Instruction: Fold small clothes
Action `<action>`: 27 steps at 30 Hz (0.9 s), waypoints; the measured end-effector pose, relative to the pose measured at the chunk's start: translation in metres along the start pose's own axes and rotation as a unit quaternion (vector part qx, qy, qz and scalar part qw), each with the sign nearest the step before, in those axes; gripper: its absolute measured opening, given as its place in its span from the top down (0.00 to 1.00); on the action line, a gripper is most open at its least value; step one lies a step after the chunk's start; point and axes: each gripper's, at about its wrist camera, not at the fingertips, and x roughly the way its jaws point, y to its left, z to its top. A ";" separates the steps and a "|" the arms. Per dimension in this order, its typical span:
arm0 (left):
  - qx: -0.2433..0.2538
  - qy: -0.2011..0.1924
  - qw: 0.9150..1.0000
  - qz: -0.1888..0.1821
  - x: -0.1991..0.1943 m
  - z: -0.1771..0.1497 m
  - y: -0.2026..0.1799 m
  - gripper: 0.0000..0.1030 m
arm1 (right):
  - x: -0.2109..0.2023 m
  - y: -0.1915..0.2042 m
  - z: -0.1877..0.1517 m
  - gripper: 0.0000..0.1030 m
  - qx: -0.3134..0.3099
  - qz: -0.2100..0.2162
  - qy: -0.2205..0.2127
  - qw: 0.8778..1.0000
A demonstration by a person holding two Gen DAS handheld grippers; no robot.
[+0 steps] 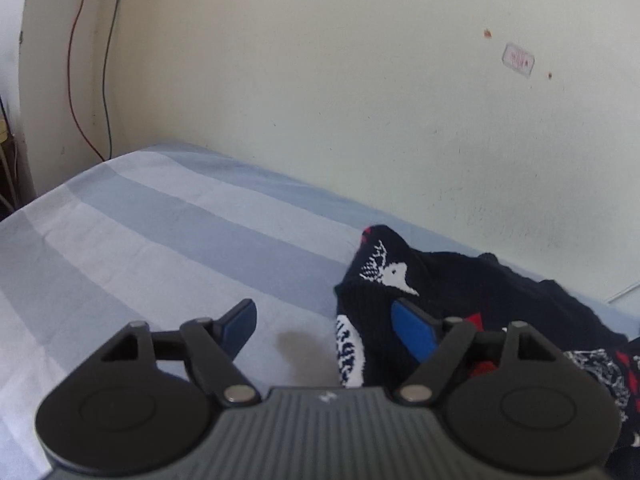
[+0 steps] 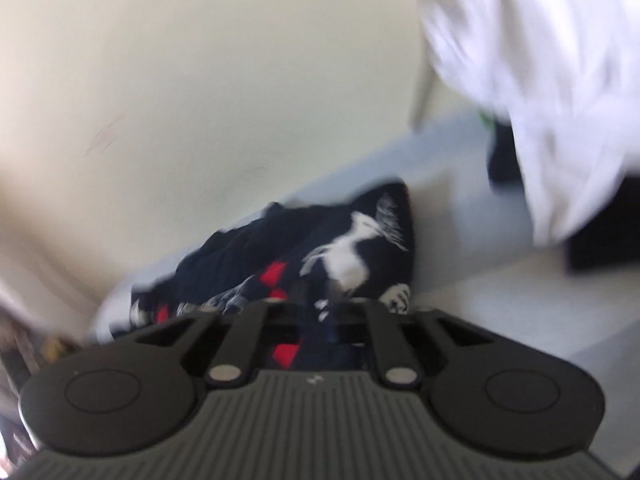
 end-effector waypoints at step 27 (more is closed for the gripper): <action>0.158 0.119 0.980 -0.002 -0.251 -0.160 0.074 0.54 | -0.170 0.000 -0.175 0.61 -0.152 0.121 0.155 0.969</action>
